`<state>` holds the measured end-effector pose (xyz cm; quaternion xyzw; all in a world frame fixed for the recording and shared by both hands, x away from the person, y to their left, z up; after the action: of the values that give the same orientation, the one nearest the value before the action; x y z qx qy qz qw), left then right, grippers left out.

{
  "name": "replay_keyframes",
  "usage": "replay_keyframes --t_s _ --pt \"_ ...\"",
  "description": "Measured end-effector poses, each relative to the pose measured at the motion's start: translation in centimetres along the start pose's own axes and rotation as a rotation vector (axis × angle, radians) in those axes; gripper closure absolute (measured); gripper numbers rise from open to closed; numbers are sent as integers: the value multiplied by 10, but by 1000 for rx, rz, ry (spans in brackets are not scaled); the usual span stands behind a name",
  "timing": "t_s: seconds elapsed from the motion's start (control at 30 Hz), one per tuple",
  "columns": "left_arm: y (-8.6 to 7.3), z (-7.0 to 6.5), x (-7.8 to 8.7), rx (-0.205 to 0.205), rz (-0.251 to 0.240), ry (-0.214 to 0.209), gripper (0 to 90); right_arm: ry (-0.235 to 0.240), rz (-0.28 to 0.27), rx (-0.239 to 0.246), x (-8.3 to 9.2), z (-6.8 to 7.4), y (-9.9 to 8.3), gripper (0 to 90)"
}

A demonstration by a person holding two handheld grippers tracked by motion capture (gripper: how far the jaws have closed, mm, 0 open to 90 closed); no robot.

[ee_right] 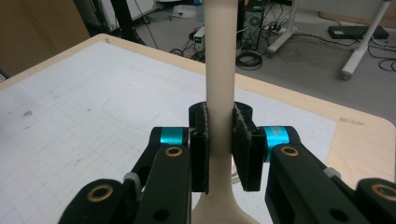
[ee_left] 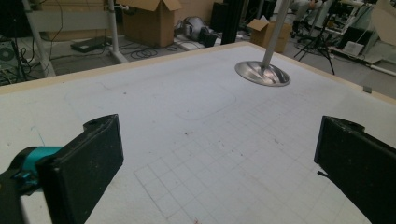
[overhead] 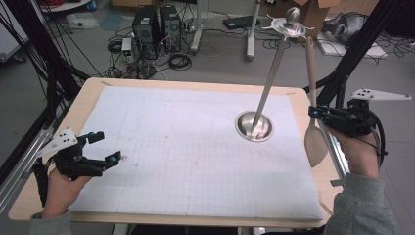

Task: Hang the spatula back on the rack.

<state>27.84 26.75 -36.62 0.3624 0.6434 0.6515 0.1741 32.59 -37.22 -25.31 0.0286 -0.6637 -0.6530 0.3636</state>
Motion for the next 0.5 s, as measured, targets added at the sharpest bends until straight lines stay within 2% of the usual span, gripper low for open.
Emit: replay_keyframes --t_s 0.5 --pt "0 1 2 2 -4 3 17 -14 17 8 -13 3 1 781"
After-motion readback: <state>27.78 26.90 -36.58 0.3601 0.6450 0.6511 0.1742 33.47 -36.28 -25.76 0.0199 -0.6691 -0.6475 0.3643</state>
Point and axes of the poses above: each handheld gripper's, and its own axes: x roughly backward along the jaws, y roughly out of its top, z roughly to its left, the point moved 2 cm from there along -x, roughly forward along the jaws, and after that the axes turned 2 degrees about -x, right-handed, at the moved point
